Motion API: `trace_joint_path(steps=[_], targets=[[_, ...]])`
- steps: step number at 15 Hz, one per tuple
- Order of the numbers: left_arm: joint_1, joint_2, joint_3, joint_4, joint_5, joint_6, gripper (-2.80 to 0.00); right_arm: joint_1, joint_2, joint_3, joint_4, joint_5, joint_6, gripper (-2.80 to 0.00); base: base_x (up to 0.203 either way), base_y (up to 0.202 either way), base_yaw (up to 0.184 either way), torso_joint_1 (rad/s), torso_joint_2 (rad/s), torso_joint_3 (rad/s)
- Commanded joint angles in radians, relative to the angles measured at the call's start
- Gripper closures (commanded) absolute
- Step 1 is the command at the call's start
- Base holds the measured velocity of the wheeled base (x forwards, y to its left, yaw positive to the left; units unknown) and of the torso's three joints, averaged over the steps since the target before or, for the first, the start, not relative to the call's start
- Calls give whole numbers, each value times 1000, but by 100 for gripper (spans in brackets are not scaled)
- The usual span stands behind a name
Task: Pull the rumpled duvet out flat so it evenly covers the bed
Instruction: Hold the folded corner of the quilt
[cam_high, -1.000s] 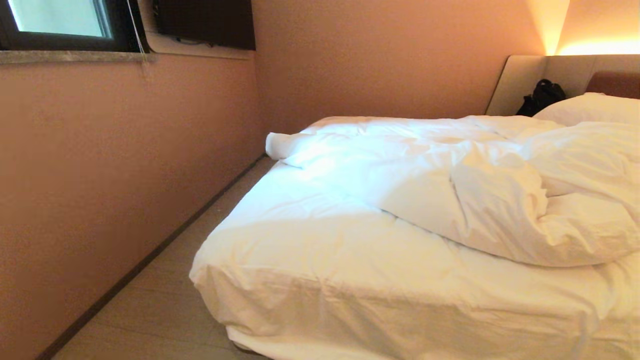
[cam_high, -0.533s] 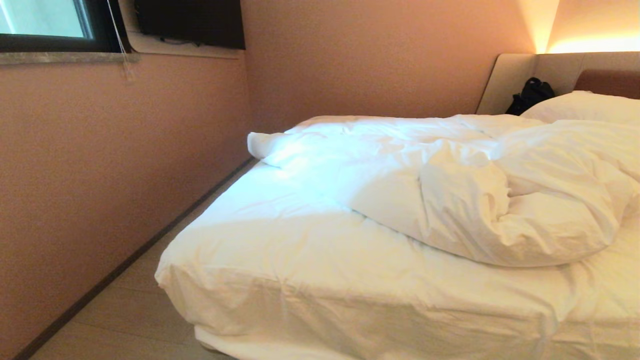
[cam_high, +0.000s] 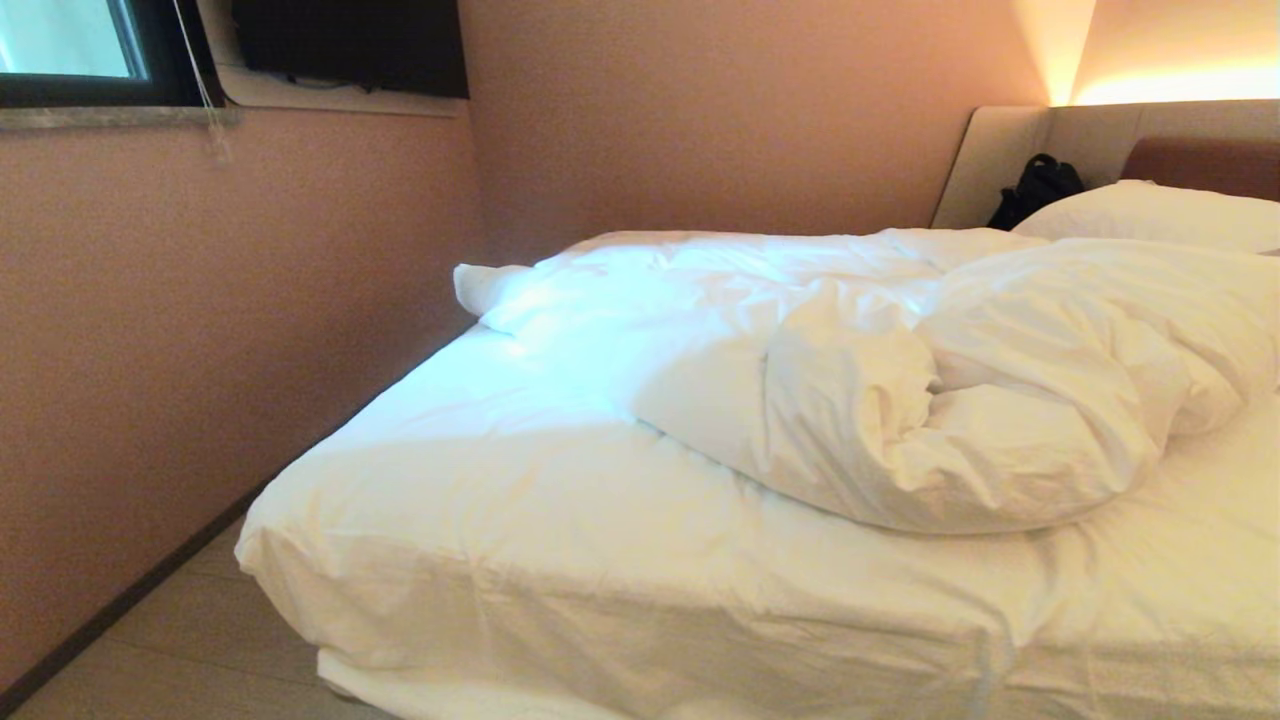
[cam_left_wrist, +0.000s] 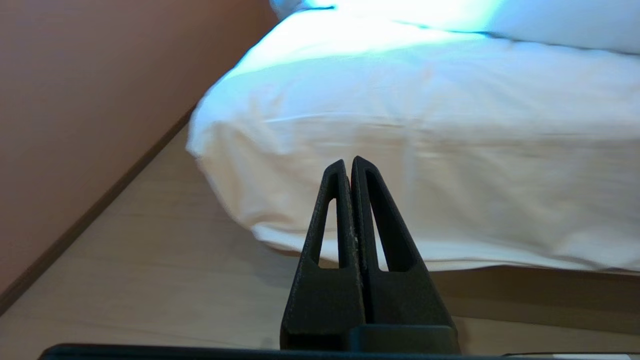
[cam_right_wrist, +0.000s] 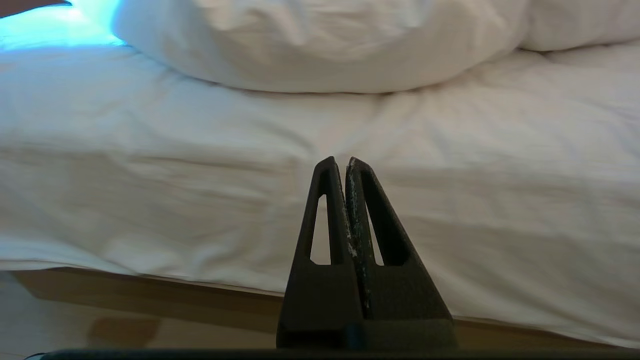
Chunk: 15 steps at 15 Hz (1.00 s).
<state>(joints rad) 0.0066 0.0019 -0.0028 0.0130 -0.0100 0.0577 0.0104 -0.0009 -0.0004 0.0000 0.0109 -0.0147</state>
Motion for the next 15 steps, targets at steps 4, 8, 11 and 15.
trace_joint_path(steps=[4, 8, 11, 15], targets=[[1, 0, 0, 1, -1, 1, 0, 0, 1, -1, 0, 0, -1, 0, 0, -196, -1, 5, 5, 3], [0, 0, 0, 1, -1, 1, 0, 0, 1, -1, -2, 0, -1, 0, 0, -197, 0, 4, 2, 5], [1, 0, 0, 1, -2, 1, 0, 0, 1, 0, -2, 0, -1, 0, 0, -195, 2, 4, -2, 4], [1, 0, 0, 2, 1, 2, 0, 0, 1, 0, -1, 0, -1, 0, 0, -192, 0, 1, 2, 3]])
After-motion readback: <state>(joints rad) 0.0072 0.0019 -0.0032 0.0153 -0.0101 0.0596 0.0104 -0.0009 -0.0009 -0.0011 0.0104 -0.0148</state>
